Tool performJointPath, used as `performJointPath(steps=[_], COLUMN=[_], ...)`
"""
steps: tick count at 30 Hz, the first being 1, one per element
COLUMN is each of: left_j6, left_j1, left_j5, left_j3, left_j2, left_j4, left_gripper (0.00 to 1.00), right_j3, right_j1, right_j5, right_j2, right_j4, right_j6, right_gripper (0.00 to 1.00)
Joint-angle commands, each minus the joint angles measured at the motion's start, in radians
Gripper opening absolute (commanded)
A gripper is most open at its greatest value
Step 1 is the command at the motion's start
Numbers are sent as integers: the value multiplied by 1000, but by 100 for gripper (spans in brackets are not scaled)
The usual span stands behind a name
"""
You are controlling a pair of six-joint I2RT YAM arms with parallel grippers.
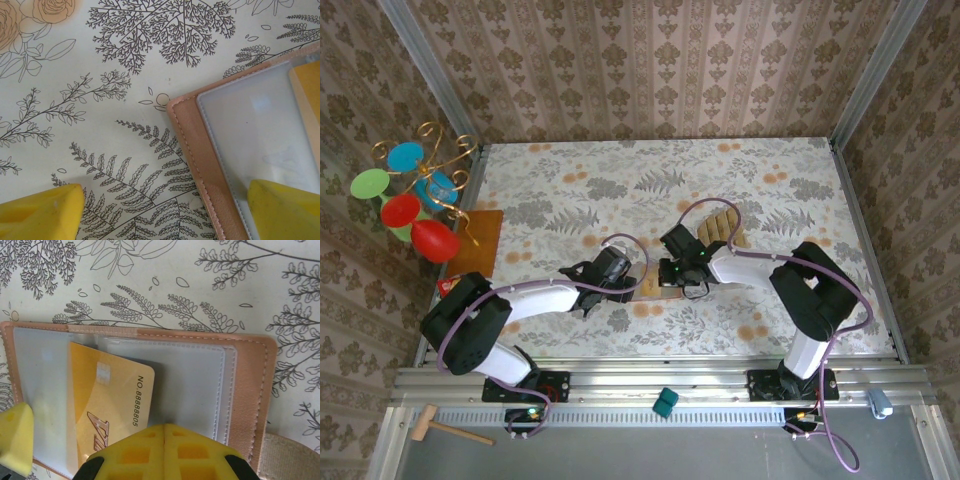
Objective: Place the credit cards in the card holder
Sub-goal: Insert the credit card into the card slot.
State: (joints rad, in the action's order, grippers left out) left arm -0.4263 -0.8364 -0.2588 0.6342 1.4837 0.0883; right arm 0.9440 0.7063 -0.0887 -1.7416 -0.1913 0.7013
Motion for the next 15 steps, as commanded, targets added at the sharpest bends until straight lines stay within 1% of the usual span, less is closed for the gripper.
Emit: performJointPath(steps=[1, 15], left_j6=[-5, -6], left_j1=[7, 7], left_j5=[7, 10], left_j3=[-24, -20], left_j2=[7, 10], left_j4=[39, 39], left_gripper=[86, 86], right_j3=[31, 63], right_j1=[13, 27], right_j5=[11, 10], right_j2=[-28, -54], right_j4=[-27, -39], right_j6=[-21, -26], right_gripper=[0, 1])
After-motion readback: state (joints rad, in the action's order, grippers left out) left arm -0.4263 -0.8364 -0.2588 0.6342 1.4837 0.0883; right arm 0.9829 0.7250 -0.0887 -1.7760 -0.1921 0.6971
